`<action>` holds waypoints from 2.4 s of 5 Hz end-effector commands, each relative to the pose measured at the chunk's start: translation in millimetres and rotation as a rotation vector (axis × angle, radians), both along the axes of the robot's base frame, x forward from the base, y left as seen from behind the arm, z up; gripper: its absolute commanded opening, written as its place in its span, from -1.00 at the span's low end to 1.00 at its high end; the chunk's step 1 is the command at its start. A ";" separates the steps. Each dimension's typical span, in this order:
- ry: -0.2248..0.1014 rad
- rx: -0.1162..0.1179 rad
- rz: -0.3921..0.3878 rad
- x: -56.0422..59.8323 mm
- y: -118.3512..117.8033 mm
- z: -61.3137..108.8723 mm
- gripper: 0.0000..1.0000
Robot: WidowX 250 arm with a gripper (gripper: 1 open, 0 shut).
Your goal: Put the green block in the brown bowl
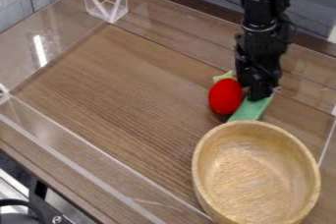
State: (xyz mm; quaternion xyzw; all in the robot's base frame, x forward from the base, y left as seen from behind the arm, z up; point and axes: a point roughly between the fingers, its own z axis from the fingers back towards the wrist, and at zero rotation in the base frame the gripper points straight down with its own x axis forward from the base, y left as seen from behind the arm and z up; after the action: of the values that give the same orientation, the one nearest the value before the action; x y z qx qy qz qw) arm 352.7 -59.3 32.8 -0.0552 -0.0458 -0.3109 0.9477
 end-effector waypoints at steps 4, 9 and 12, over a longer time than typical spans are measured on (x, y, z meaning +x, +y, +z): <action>-0.109 -0.005 -0.013 14.4 28.6 65.0 1.00; -0.111 0.002 0.044 21.6 28.7 51.8 -1.00; -0.120 -0.009 0.180 18.9 20.9 44.0 -1.00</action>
State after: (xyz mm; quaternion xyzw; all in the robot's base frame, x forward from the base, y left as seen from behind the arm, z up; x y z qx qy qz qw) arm 365.9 -36.3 56.2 -0.0415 -0.0777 -0.2246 0.9705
